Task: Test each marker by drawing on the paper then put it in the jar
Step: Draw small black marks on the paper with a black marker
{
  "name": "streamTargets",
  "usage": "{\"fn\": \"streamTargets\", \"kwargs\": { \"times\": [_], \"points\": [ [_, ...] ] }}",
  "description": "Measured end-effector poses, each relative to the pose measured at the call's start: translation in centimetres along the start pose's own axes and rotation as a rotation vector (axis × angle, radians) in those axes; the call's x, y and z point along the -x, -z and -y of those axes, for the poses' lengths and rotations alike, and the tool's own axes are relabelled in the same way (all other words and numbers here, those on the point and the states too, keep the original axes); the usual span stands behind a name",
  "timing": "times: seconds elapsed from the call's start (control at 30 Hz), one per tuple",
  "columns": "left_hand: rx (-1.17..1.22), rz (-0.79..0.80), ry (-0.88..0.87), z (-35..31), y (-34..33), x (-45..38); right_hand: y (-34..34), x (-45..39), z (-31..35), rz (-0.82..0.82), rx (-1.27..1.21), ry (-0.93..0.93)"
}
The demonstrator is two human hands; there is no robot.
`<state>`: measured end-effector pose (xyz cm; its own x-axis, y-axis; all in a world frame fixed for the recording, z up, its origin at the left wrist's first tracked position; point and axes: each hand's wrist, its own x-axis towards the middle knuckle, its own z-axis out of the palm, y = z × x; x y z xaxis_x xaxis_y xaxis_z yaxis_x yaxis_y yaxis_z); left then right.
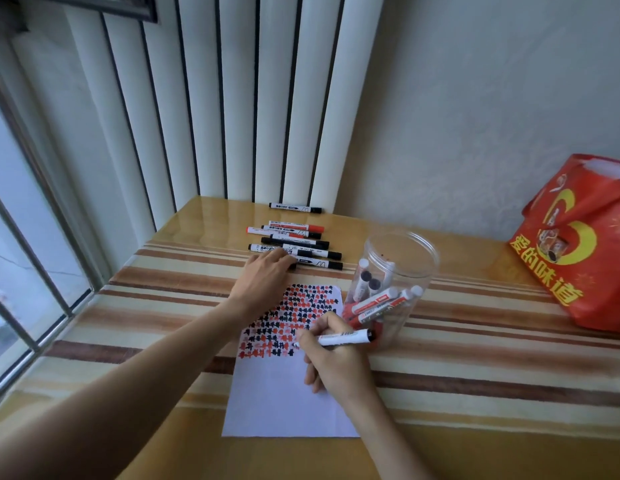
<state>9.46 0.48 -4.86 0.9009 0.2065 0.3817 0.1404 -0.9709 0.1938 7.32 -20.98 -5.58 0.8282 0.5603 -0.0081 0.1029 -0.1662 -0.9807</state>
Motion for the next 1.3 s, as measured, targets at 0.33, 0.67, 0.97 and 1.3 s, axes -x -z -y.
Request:
{"fn": "streamTargets", "kwargs": {
  "times": [0.33, 0.67, 0.97, 1.3],
  "points": [
    [-0.006, -0.028, -0.015, -0.2, 1.0, -1.8, 0.0, -0.1, 0.3, -0.018, -0.014, 0.024],
    [0.384, -0.046, 0.031, -1.2, 4.0, 8.2, 0.4, 0.3, 1.6, -0.011, -0.188, 0.081],
    [0.438, -0.056, -0.032, -1.1, 5.0, 11.0, 0.0, 0.6, 1.2, 0.068, -0.189, 0.145],
    [0.440, -0.031, -0.183, -1.9, 5.8, 11.0, 0.0, 0.6, 1.1, 0.119, -0.104, 0.209]
  ]
}}
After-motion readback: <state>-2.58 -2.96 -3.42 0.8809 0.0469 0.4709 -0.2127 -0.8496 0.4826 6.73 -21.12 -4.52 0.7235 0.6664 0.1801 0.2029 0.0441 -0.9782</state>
